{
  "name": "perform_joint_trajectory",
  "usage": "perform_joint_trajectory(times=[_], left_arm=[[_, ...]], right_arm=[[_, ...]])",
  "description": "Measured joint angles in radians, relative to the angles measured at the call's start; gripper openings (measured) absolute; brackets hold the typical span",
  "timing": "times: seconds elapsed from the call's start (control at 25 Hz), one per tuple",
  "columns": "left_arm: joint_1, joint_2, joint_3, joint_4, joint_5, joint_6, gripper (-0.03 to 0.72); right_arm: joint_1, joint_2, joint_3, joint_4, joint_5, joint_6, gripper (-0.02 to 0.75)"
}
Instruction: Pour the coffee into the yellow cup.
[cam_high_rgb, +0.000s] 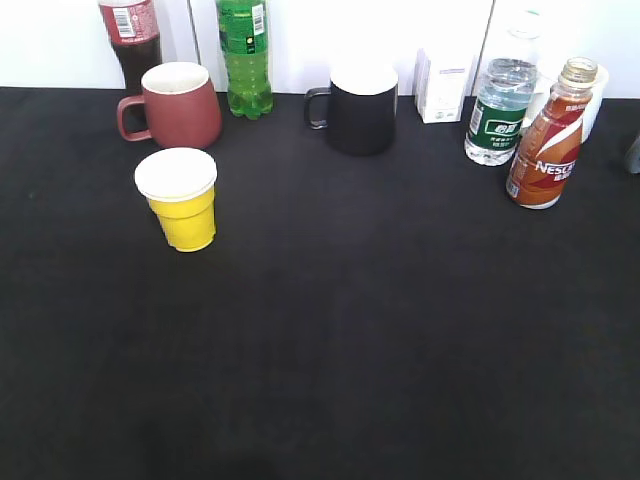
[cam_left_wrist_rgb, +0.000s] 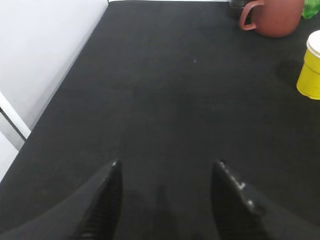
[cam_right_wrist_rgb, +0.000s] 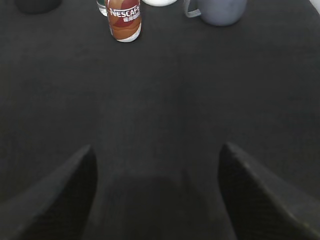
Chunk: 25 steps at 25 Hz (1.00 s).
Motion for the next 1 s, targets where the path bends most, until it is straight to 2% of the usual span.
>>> perform_joint_trajectory(times=[0.44,0.52,0.6,0.72,0.84,0.92,1.0], left_arm=[[0.0,0.0,0.0,0.0,-0.003,0.0,0.437],[0.0,0.059,-0.048,-0.003,-0.092,0.0,0.437],[0.0,0.197,-0.086,-0.017,-0.294,0.023,0.438],[0.0,0.435,-0.086,-0.132,-0.695,0.148,0.438],[0.0,0.683,-0.072,-0.161,-1.072,0.162,0.438],[-0.002,0.844,0.036,-0.174,-1.378,0.14,0.438],[-0.047,0.954,0.166,-0.147,-1.615,0.032,0.438]], right_arm=[[0.0,0.0,0.0,0.0,0.0,0.0,0.589],[0.0,0.0,0.0,0.0,0.0,0.0,0.589],[0.0,0.0,0.0,0.0,0.0,0.0,0.589],[0.0,0.0,0.0,0.0,0.0,0.0,0.589],[0.0,0.0,0.0,0.0,0.0,0.0,0.589],[0.0,0.0,0.0,0.0,0.0,0.0,0.589],[0.0,0.0,0.0,0.0,0.0,0.0,0.589]])
